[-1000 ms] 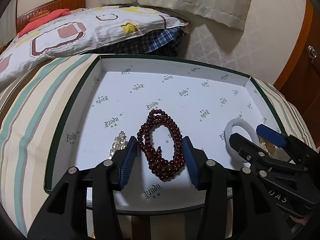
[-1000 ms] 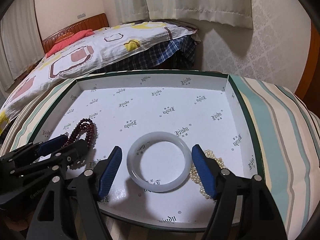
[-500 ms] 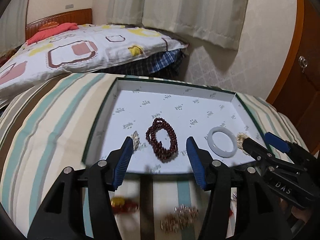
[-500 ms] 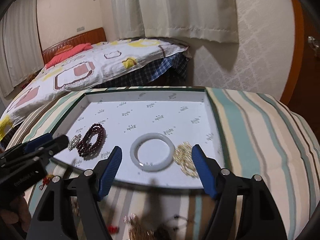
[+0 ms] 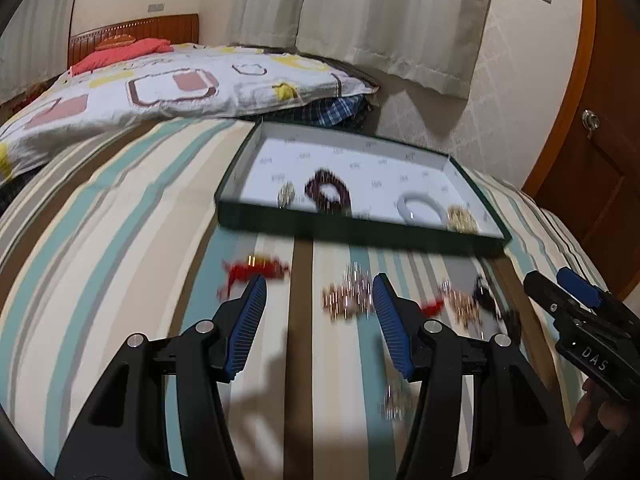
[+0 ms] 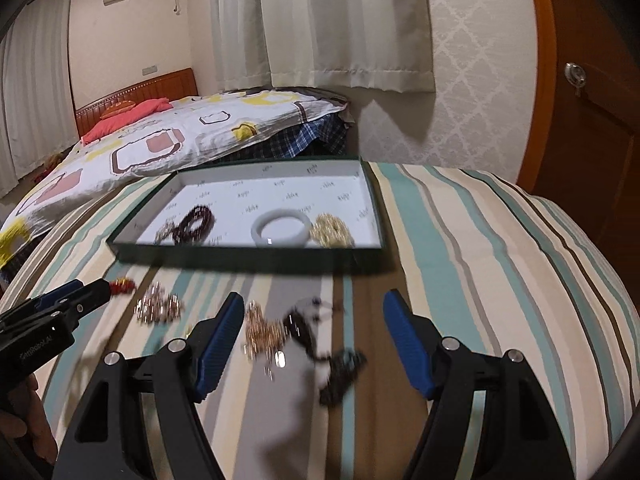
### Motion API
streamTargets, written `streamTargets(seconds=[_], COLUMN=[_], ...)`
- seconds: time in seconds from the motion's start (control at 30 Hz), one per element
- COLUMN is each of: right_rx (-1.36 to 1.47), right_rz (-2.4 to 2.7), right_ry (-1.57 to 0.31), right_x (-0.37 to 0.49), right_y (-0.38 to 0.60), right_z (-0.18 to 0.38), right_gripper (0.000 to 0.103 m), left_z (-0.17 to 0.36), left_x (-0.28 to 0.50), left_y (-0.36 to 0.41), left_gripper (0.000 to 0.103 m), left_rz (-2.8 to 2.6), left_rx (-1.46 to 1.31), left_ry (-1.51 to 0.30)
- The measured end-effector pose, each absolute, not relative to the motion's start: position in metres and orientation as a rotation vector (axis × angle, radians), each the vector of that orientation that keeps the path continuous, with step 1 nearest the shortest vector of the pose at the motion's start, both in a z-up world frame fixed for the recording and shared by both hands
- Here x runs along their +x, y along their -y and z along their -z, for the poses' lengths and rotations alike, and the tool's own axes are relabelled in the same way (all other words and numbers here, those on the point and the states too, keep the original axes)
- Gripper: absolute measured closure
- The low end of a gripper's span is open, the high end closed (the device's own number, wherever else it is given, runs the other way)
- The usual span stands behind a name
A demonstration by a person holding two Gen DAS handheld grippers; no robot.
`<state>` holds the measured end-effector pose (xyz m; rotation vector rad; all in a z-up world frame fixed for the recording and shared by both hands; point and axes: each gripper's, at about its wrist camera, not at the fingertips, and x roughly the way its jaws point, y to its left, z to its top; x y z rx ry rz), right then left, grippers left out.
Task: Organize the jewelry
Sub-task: 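Withdraw the right tool while the left tool grasps the silver ring charm, then grasp the black beaded pendant with the right tool while the left tool holds the ring charm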
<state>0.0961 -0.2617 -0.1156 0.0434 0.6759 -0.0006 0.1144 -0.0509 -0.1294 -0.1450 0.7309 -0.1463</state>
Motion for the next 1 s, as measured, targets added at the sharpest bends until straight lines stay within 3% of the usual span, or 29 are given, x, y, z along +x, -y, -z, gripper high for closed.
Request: streamTargets(seconds=[0.63, 1.0], right_rx=[0.084, 0.099], right_rz=[0.042, 0.037], right_ry=[-0.691, -0.708], right_x=[0.039, 0.041], right_y=[0.289, 0.290], right_z=[0.138, 0.145], right_gripper=[0.033, 0.033], left_z=[0.159, 0.167], left_x=[0.069, 0.079], left_y=[0.097, 0.095], left_gripper=[0.050, 0.083], left_rz=[0.191, 0.216], left_rx=[-0.039, -0.033], left_ry=[-0.799, -0.827])
